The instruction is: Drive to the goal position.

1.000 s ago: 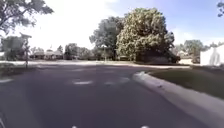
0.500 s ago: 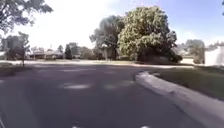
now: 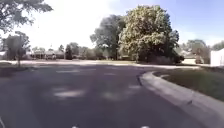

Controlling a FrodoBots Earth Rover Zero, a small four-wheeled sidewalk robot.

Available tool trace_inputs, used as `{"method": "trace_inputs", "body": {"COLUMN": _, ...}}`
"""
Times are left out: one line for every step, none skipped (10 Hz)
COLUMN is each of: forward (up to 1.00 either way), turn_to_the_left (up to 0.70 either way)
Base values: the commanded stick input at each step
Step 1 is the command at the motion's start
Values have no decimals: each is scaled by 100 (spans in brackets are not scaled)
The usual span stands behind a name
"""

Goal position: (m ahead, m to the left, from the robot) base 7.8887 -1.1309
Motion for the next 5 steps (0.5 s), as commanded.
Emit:
{"method": "trace_inputs", "body": {"forward": 100, "turn_to_the_left": 0}}
{"method": "trace_inputs", "body": {"forward": 100, "turn_to_the_left": 0}}
{"method": "trace_inputs", "body": {"forward": 100, "turn_to_the_left": 0}}
{"method": "trace_inputs", "body": {"forward": 100, "turn_to_the_left": 0}}
{"method": "trace_inputs", "body": {"forward": 100, "turn_to_the_left": 0}}
